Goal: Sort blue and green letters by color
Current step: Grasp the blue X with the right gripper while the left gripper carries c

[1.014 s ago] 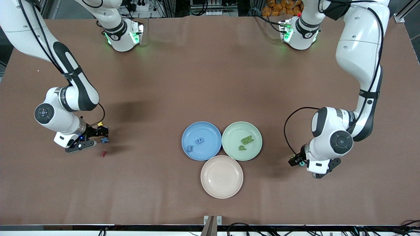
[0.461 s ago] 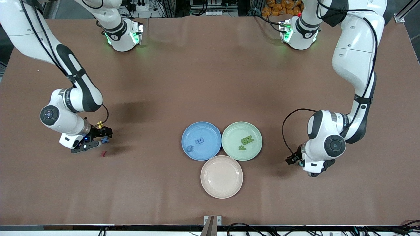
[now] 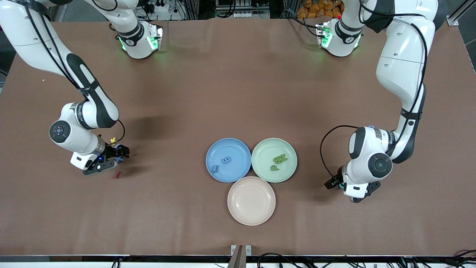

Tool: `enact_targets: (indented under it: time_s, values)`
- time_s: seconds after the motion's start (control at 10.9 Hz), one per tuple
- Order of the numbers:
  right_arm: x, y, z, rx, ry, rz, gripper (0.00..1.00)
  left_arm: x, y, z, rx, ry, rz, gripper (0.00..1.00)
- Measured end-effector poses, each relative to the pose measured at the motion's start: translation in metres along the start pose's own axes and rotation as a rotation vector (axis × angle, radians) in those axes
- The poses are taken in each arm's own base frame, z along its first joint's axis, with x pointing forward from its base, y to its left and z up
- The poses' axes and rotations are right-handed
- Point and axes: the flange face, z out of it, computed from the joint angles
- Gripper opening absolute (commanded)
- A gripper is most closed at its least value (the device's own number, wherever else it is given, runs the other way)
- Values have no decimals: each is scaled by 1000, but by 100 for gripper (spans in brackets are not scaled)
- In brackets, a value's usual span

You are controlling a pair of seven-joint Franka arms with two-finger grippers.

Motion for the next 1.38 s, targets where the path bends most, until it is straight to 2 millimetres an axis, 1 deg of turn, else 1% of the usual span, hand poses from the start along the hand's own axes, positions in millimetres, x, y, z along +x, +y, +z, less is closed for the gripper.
enact_targets:
  time_s: [0.09,0.18,0.28,0.37,0.46,0.55,0.64,0.83,0.92,1.11,1.29,1.38]
  values:
    - [0,0,0,0,0,0,100,2,-1,5,-6,4,4,100]
    - [0,0,0,0,0,0,93,2,-1,8,-8,6,4,100]
    - [0,0,0,0,0,0,65,2,-1,10,-8,5,4,96]
    - [0,0,0,0,0,0,31,2,-1,10,-9,6,5,86]
    - [0,0,1,1,-1,0,9,2,0,9,-11,7,6,76]
    - [-1,0,2,2,-3,-2,0,1,1,9,-12,8,7,65]
    - [-1,1,3,0,-3,-12,0,0,3,9,-13,8,6,61]
    - [0,6,-1,-5,4,-23,0,-3,9,5,-23,15,8,38]
    - [0,6,-3,-6,3,-25,0,-5,12,4,-24,16,3,31]
    - [0,6,-3,-6,3,-27,0,-7,16,2,-29,21,6,24]
    - [0,6,-3,-6,3,-27,0,-7,17,1,-28,21,6,12]
    - [1,4,-3,-5,3,-28,0,-7,17,1,-28,21,7,12]
